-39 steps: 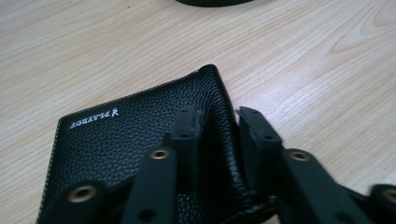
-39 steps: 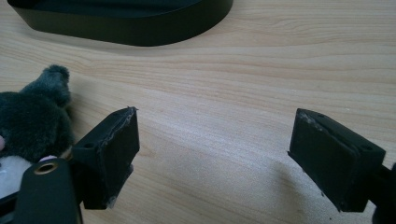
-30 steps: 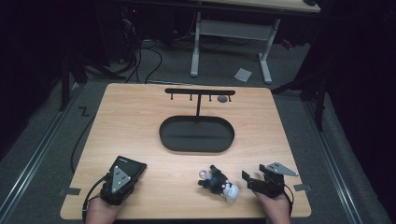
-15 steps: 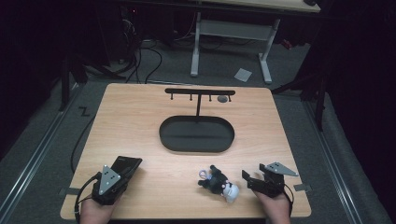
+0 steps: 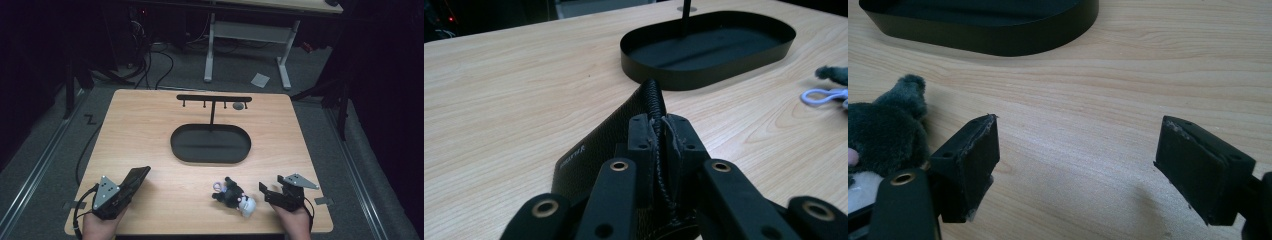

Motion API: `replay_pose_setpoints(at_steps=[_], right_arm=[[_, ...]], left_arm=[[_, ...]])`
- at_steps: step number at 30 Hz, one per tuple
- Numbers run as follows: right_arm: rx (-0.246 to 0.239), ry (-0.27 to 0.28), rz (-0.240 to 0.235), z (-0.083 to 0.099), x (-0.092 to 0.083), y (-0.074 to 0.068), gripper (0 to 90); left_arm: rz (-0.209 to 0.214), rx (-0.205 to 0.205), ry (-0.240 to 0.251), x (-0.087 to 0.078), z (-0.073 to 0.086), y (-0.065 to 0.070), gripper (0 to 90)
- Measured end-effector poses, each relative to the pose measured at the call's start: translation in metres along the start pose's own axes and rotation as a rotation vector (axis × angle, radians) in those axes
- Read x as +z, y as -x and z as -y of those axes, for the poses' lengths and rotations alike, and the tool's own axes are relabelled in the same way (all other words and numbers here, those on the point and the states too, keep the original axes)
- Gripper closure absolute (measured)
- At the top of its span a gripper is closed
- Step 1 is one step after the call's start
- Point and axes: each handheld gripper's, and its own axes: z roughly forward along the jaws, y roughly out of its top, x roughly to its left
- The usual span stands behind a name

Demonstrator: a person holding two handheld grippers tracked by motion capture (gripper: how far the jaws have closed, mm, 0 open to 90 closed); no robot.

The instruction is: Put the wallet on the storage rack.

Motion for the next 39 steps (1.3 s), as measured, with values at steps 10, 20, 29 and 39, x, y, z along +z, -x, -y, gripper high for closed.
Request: replay_pose_setpoints(at_steps=[10, 20, 29, 39], right_arm=[[-0.001, 0.0, 0.001, 0.0, 0.0, 0.0, 18.0], [-0.005, -0.005, 0.006, 0.0, 0.001, -0.001, 18.0], [-0.007, -0.003, 0.008, 0.0, 0.001, -0.001, 18.0], [-0.008, -0.006, 0.008, 0.0, 0.001, -0.001, 18.1]], left_arm=[[0.03, -0.008, 0.044, -0.006, -0.007, 0.006, 82.2], [0.07, -0.049, 0.085, -0.008, -0.011, 0.009, 82.4], [0.132, -0.129, 0.137, -0.009, -0.015, 0.011, 82.3], [0.161, -0.211, 0.145, -0.005, -0.011, 0.003, 82.3]])
